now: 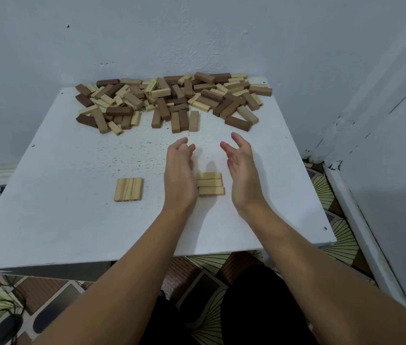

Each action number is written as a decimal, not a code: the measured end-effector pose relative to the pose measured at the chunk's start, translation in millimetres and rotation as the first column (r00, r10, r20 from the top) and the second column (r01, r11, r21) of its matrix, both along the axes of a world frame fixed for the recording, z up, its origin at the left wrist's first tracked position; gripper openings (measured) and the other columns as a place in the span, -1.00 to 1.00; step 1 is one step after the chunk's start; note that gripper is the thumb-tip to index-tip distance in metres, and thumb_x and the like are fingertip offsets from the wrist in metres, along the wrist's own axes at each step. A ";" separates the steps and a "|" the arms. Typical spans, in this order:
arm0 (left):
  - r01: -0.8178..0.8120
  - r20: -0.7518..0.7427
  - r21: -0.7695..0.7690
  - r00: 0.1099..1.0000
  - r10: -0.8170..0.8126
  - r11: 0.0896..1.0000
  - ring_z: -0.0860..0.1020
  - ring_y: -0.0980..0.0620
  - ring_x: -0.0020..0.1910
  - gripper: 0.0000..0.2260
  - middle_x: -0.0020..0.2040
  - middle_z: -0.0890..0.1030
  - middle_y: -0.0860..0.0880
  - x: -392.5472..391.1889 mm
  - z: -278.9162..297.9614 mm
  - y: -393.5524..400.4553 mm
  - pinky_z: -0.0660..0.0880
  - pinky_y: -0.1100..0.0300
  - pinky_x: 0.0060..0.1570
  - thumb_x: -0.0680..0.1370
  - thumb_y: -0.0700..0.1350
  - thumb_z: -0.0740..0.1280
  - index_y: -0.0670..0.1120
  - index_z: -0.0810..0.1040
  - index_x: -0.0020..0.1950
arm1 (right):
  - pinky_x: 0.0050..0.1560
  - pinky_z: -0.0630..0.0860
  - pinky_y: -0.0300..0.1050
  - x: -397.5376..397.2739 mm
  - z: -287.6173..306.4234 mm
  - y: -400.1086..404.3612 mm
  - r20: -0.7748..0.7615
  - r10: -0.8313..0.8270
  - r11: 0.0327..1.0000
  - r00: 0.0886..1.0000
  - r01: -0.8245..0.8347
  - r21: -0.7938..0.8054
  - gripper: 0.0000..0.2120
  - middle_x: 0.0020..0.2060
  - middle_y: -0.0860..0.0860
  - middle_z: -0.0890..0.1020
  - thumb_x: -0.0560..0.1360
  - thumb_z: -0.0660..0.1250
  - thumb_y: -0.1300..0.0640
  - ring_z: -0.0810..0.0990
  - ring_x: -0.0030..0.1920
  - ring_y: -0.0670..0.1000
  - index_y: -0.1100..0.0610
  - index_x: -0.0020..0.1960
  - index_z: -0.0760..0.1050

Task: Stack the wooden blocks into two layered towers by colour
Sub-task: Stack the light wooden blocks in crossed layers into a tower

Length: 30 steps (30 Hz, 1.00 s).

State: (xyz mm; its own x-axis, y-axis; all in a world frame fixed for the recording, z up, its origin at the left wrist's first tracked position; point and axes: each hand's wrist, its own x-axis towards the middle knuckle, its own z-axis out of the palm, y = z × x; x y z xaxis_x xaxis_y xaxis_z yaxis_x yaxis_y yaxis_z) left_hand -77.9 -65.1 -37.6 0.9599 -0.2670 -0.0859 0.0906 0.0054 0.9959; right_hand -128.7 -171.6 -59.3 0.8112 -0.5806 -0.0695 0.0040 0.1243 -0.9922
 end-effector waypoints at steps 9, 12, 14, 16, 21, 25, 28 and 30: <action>0.329 0.049 0.611 0.892 -0.449 0.720 0.61 0.21 0.03 -0.63 0.04 0.66 0.12 23.6 14.4 60.9 0.52 0.35 0.06 0.54 -0.03 0.52 0.06 0.61 0.33 | 0.40 0.30 -0.20 -36.8 10.6 -49.7 -0.381 0.152 0.763 0.912 -0.354 -0.541 -0.71 0.20 -0.15 0.46 0.63 0.35 0.01 0.39 0.34 -0.12 -0.15 0.34 0.58; 0.390 -0.032 0.611 0.881 -0.471 0.689 0.63 0.16 0.06 -0.48 0.06 0.67 0.09 29.9 19.1 65.1 0.53 0.35 0.09 0.37 0.02 0.65 0.04 0.64 0.31 | 0.36 0.22 -0.24 -41.6 15.2 -55.3 -0.467 0.227 0.681 0.855 -0.482 -0.552 -0.56 0.27 -0.17 0.41 0.58 0.44 -0.07 0.31 0.37 -0.16 -0.14 0.44 0.52; 0.389 -0.034 0.620 0.881 -0.471 0.682 0.63 0.15 0.06 -0.42 0.06 0.68 0.08 32.1 17.6 64.2 0.55 0.34 0.09 0.31 0.03 0.69 0.03 0.66 0.31 | 0.40 0.21 -0.21 -41.4 18.8 -59.4 -0.507 0.272 0.652 0.818 -0.544 -0.528 -0.43 0.31 -0.20 0.37 0.51 0.49 -0.14 0.26 0.40 -0.18 -0.17 0.48 0.46; 0.383 -0.029 0.634 0.880 -0.475 0.672 0.62 0.13 0.06 -0.36 0.05 0.66 0.08 33.0 15.2 61.2 0.56 0.29 0.13 0.28 0.04 0.71 0.04 0.65 0.33 | 0.42 0.19 -0.19 -39.6 19.9 -63.1 -0.542 0.290 0.624 0.789 -0.585 -0.518 -0.34 0.33 -0.22 0.32 0.45 0.53 -0.20 0.22 0.42 -0.19 -0.20 0.50 0.43; 0.364 0.007 0.679 0.865 -0.501 0.638 0.57 0.10 0.00 -0.31 0.02 0.61 0.10 36.3 11.8 54.3 0.48 0.27 -0.01 0.28 0.07 0.70 0.06 0.62 0.39 | 0.39 0.16 -0.20 -34.4 19.0 -64.5 -0.578 0.285 0.569 0.765 -0.620 -0.540 -0.30 0.32 -0.23 0.29 0.41 0.57 -0.21 0.17 0.37 -0.22 -0.22 0.50 0.43; 0.343 0.032 0.699 0.861 -0.507 0.628 0.55 0.14 -0.07 -0.44 -0.05 0.60 0.15 38.9 9.1 51.0 0.45 0.30 -0.10 0.31 0.04 0.69 0.09 0.69 0.30 | 0.36 0.18 -0.20 -30.4 17.5 -64.0 -0.567 0.279 0.578 0.775 -0.607 -0.545 -0.37 0.31 -0.20 0.31 0.42 0.57 -0.18 0.18 0.34 -0.19 -0.22 0.45 0.49; 0.330 0.058 0.698 0.859 -0.509 0.635 0.54 0.14 -0.12 -0.50 -0.09 0.59 0.16 39.0 6.6 49.9 0.45 0.33 -0.15 0.33 0.01 0.69 0.10 0.71 0.26 | 0.35 0.19 -0.20 -28.9 15.1 -63.4 -0.558 0.275 0.577 0.783 -0.599 -0.555 -0.40 0.30 -0.20 0.32 0.43 0.57 -0.17 0.20 0.34 -0.17 -0.21 0.44 0.52; 0.322 0.069 0.700 0.857 -0.510 0.637 0.54 0.14 -0.11 -0.51 -0.06 0.59 0.14 39.5 5.0 50.0 0.43 0.33 -0.16 0.33 0.02 0.69 0.12 0.71 0.24 | 0.35 0.19 -0.20 -28.6 14.1 -63.3 -0.550 0.271 0.575 0.790 -0.591 -0.566 -0.41 0.29 -0.19 0.33 0.43 0.57 -0.17 0.20 0.34 -0.15 -0.21 0.43 0.53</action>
State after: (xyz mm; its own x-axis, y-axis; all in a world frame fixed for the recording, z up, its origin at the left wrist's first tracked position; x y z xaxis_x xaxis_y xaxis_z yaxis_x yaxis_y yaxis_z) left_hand -38.3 -15.1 -32.6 0.7713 -0.6101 -0.1815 -0.3202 -0.6183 0.7178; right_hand -157.3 -234.8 -45.1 0.9728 -0.1675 -0.1600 -0.2316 -0.6933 -0.6824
